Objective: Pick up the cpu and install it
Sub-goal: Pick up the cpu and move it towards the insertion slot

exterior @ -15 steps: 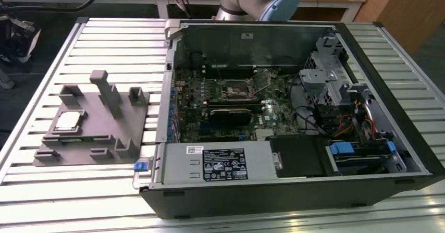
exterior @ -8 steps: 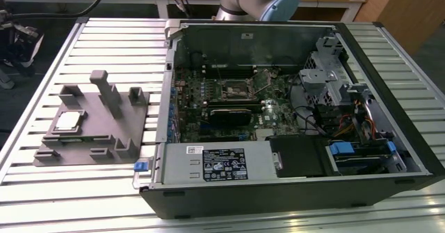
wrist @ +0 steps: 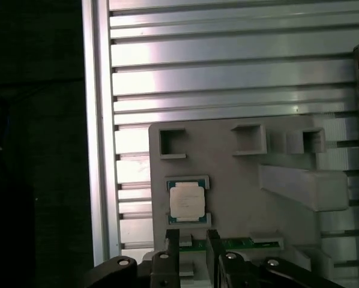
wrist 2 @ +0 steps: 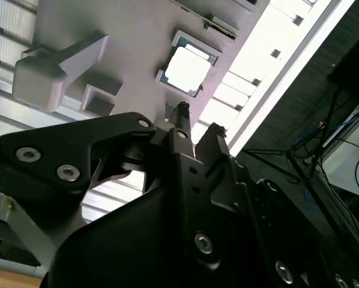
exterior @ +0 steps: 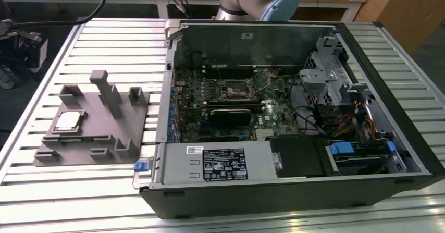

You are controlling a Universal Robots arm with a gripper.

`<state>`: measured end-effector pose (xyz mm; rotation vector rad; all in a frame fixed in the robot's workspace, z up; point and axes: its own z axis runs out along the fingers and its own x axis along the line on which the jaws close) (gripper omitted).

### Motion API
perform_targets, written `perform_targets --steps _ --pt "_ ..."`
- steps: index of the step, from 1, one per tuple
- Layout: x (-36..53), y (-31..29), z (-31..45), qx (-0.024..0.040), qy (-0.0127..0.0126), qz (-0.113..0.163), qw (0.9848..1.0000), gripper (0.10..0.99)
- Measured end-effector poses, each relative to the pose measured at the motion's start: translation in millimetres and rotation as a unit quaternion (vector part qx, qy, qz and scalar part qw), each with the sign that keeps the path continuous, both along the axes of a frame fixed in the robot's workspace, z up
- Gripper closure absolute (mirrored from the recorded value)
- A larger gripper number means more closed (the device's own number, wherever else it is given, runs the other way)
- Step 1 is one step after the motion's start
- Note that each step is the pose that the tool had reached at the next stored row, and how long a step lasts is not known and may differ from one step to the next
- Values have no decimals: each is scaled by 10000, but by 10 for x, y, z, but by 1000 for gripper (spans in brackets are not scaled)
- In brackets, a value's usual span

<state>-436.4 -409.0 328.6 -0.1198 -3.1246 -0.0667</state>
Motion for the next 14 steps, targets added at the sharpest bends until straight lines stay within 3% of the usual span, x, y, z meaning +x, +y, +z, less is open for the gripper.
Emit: perform_targets --steps 2,3,5,8,9,14 --pt "0 -4 -20 0 0 0 10000 678" --pt "0 -5 -29 0 0 0 10000 678" --pt "1 -8 -48 0 0 0 10000 561" --pt "1 -15 -77 0 0 0 10000 506" --pt "1 -17 -90 0 0 0 10000 439" --pt "10 -24 -176 1 9 119 9999 439"
